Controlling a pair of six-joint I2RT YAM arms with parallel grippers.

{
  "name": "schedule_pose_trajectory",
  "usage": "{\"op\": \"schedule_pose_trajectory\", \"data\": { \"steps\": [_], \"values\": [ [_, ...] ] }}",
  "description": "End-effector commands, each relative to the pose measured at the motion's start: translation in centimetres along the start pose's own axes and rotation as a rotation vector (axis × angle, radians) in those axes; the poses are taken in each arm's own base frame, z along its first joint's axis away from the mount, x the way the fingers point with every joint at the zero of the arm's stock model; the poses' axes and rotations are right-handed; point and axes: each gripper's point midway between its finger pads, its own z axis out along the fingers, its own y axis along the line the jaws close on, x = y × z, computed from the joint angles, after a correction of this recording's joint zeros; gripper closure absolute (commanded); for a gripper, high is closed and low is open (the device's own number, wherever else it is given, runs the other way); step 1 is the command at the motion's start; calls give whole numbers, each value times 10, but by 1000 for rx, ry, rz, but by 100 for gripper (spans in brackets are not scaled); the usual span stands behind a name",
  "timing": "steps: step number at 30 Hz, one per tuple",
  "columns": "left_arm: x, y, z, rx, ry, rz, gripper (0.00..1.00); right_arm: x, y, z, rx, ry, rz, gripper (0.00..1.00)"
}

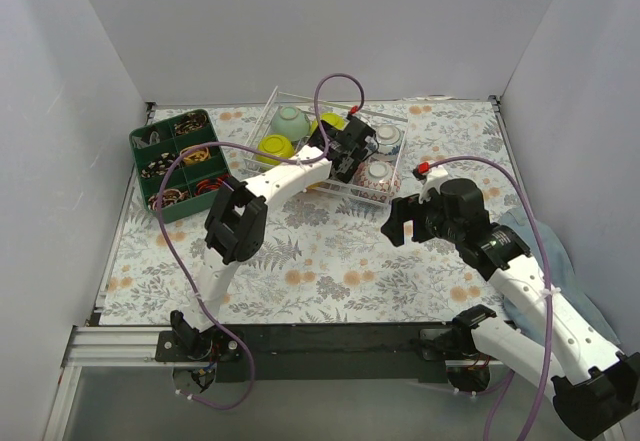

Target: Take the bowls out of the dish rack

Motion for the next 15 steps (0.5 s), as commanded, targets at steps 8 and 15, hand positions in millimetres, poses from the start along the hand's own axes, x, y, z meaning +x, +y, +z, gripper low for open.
{"op": "schedule_pose_trajectory", "data": {
  "steps": [8, 15],
  "values": [
    [39, -1, 5, 51, 145, 48, 5, -9, 3, -2, -12, -45, -2, 2],
    [-29, 19, -25, 109, -30, -166, 4, -14, 4, -3, -12, -53, -8, 1]
  ]
}}
